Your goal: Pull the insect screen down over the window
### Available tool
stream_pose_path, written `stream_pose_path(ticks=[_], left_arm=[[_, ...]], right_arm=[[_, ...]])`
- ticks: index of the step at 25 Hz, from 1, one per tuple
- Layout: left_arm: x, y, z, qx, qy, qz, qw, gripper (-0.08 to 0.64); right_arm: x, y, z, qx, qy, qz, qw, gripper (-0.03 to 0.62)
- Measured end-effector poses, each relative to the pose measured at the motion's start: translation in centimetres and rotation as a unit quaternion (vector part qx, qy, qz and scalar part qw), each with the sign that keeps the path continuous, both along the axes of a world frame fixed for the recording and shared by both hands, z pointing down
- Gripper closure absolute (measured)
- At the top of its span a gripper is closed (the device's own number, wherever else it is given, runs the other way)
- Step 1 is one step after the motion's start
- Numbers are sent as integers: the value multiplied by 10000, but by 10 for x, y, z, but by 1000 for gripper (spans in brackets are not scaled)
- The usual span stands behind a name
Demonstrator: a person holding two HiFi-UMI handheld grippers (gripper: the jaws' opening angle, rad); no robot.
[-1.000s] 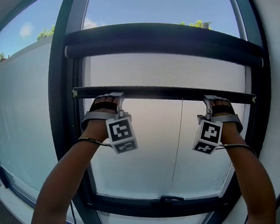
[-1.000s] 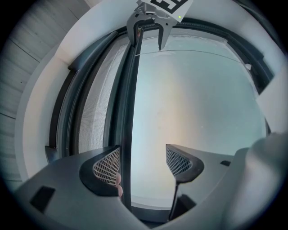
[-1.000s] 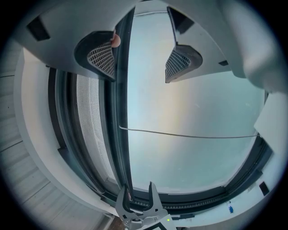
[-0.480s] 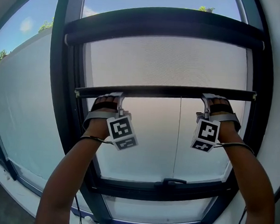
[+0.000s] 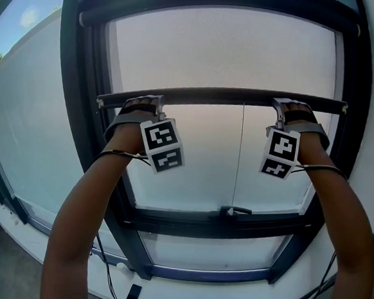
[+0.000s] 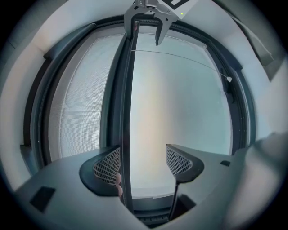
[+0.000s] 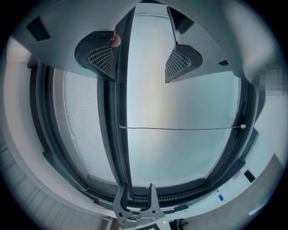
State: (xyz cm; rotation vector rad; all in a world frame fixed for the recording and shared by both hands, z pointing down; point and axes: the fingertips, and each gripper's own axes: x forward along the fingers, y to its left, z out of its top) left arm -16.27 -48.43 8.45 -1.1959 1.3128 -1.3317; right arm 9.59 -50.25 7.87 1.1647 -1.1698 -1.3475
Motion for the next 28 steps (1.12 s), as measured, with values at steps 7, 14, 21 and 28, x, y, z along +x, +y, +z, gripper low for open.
stream_pose_path(ticks=[7, 14, 21, 28], left_arm=[[0, 11, 19, -335, 126, 69, 9993, 259], [0, 13, 34, -542, 59, -12, 9985, 259], [-1, 14, 45, -533, 99, -20, 9985, 259], [0, 12, 62, -636, 141, -73, 9978, 259]], right_arm=[[-3, 9, 21, -384, -103, -148, 9991, 272], [-2, 12, 35, -551, -79, -102, 9984, 272], [-3, 14, 47, -526, -143, -277, 9981, 273], [-3, 10, 64, -664, -132, -261, 9974, 272]])
